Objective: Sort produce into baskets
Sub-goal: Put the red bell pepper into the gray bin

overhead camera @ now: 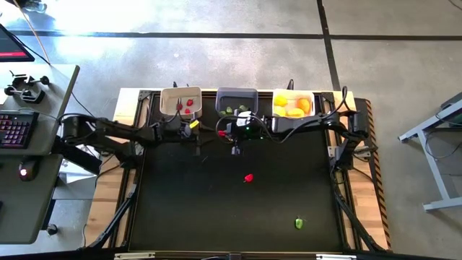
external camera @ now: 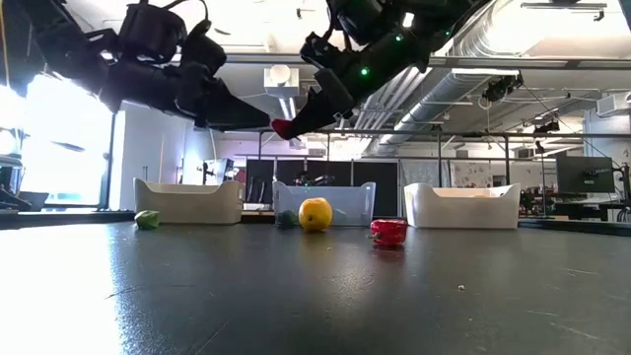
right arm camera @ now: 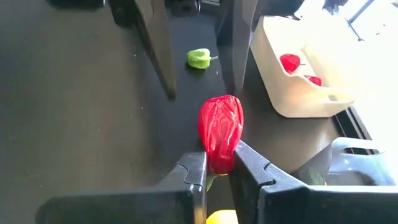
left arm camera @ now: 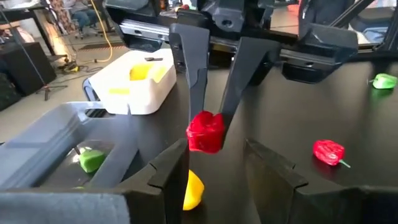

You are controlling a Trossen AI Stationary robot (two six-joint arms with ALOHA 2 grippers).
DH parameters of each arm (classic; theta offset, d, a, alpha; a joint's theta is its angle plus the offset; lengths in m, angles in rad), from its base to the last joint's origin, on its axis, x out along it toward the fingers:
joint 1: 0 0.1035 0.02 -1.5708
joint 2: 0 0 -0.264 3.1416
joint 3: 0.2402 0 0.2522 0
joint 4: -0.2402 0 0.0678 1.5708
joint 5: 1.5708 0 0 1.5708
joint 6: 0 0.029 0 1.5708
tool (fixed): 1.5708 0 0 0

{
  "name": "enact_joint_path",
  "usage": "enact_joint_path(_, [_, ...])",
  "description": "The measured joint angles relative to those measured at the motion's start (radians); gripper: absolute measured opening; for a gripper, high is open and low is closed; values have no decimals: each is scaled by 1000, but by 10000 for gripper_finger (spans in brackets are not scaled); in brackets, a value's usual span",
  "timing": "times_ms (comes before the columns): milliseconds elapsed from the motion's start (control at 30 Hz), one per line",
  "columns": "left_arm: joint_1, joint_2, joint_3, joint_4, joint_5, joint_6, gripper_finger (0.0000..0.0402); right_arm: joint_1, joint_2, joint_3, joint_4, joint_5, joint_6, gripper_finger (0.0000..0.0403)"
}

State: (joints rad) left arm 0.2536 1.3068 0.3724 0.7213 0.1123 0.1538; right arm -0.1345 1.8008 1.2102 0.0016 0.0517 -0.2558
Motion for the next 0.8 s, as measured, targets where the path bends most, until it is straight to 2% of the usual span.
enact_joint_path(233, [-27, 42, 43, 0, -74, 58, 138, 0, 0, 0, 5, -2, -14, 27])
enact_joint_path(400, [-29, 44, 53, -29, -74, 55, 129, 0, 0, 0, 7, -5, -14, 27])
enact_joint_path(800, [-51, 43, 52, -42, -76, 58, 19, 9, 0, -2, 9, -14, -13, 38])
